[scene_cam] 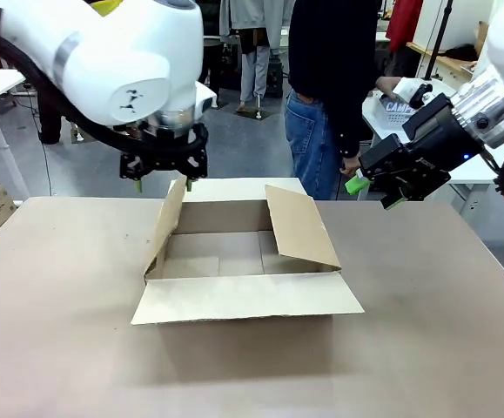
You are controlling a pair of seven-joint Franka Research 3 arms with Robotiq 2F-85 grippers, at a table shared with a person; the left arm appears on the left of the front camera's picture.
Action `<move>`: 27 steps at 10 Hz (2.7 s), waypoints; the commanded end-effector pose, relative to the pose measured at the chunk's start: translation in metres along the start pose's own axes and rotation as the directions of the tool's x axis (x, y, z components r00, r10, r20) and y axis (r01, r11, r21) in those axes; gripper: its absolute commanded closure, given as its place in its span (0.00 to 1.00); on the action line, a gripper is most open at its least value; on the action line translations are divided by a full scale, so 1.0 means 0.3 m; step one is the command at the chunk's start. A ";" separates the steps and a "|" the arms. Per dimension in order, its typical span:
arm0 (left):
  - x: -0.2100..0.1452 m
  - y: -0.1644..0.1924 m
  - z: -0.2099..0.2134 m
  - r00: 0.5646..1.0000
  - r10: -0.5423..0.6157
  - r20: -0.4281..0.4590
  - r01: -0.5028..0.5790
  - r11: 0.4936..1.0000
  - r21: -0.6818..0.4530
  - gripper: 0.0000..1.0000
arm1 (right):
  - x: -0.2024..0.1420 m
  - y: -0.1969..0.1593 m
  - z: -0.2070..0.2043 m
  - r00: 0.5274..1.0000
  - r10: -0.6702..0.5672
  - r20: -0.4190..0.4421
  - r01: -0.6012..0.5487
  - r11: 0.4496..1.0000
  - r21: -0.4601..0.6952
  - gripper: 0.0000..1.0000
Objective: Pack the gift set into the box.
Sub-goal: Place both hands on the side flaps of the Package Box and spread them outward.
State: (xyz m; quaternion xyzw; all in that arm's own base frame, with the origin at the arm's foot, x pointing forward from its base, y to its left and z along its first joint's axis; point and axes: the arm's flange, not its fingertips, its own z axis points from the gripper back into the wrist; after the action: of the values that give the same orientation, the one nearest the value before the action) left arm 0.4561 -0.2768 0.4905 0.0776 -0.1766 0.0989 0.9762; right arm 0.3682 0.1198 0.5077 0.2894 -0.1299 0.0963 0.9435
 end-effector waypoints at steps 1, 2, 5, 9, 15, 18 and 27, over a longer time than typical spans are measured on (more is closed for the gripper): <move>0.005 0.113 -0.021 0.998 0.061 0.003 -0.061 0.998 -0.015 0.00 | -0.001 0.011 0.000 1.000 -0.022 0.013 0.022 1.000 -0.010 0.00; 0.021 0.164 -0.017 0.996 0.089 0.001 -0.089 0.996 -0.028 0.00 | -0.001 0.011 0.000 1.000 -0.022 0.013 0.022 1.000 -0.010 0.00; 0.061 0.361 -0.036 0.985 0.156 -0.066 -0.162 0.982 -0.093 0.00 | -0.001 0.011 0.000 1.000 -0.022 0.013 0.022 1.000 -0.010 0.00; 0.072 0.547 -0.216 0.953 0.088 -0.291 -0.163 0.957 -0.242 0.00 | -0.001 0.011 0.000 1.000 -0.022 0.013 0.022 1.000 -0.010 0.00; 0.071 0.625 -0.332 0.927 0.066 -0.368 -0.189 0.932 -0.310 0.00 | -0.001 0.011 0.000 1.000 -0.022 0.013 0.022 1.000 -0.010 0.00; 0.071 0.625 -0.332 0.927 0.066 -0.368 -0.189 0.932 -0.310 0.00 | 0.096 0.152 -0.111 0.994 0.073 -0.084 -0.084 0.987 -0.136 0.00; 0.071 0.625 -0.332 0.927 0.066 -0.368 -0.189 0.932 -0.310 0.00 | 0.185 0.546 -0.636 0.990 0.016 -0.139 -0.100 0.772 -0.628 0.00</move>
State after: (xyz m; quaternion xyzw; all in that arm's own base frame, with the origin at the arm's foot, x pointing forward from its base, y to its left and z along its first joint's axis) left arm 0.4685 -0.0738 0.4256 -0.1335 -0.0141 0.1371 0.9814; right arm 0.3966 0.3474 0.4616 -0.0292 -0.1051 0.1313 0.9853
